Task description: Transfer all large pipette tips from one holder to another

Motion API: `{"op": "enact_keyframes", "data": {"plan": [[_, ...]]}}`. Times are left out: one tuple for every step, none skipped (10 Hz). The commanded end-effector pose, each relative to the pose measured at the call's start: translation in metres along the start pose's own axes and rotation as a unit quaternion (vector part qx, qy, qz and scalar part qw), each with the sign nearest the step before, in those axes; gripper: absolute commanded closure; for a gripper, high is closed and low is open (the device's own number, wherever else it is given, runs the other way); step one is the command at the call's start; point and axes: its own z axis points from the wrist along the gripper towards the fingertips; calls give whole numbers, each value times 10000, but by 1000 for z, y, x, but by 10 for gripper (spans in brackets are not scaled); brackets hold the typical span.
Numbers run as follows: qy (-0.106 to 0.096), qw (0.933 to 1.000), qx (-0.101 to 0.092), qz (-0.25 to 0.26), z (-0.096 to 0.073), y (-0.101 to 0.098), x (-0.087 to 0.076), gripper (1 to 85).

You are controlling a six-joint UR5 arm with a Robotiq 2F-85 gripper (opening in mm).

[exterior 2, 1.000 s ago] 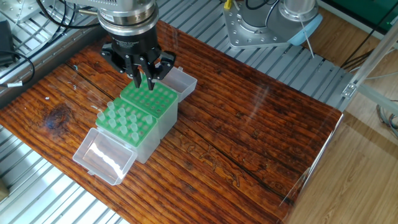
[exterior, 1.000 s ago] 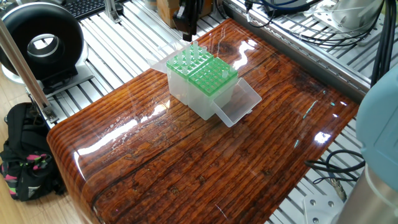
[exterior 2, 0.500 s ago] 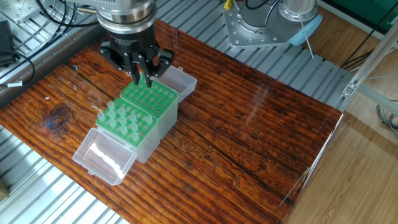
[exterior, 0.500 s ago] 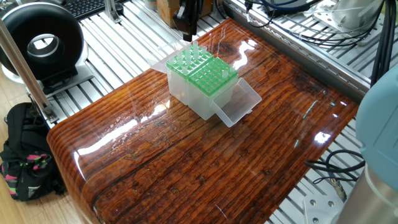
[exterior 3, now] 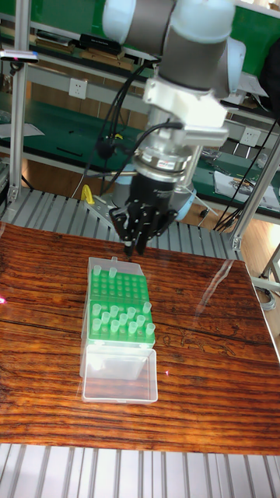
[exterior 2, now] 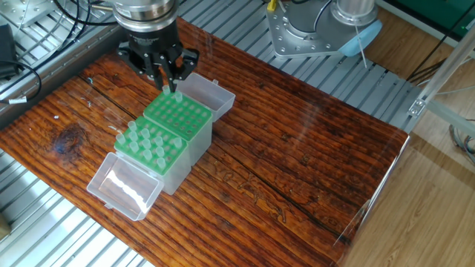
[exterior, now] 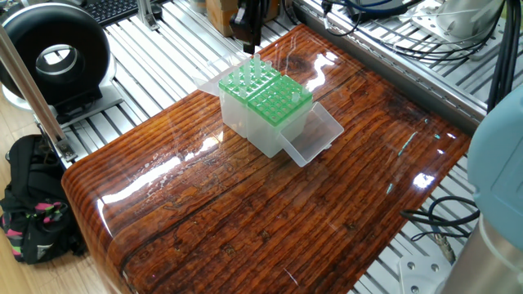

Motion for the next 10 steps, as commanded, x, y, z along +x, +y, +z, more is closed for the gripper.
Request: {"op": "enact_keyframes", "data": {"plan": [[78, 9999, -125, -20, 19, -2, 17, 583], [115, 9998, -154, 49, 23, -1, 18, 583], [159, 9996, -185, 141, 27, 0, 20, 583], [192, 9990, -304, 251, 31, 7, 21, 583], [295, 9982, -424, 308, 31, 13, 26, 583], [462, 9974, -450, 309, 32, 15, 34, 583], [511, 9976, -356, 294, 35, 9, 37, 583], [427, 9982, -286, 303, 39, 5, 31, 573], [328, 9985, -293, 338, 44, 5, 24, 557], [280, 9985, -285, 361, 51, 5, 20, 543]]}}
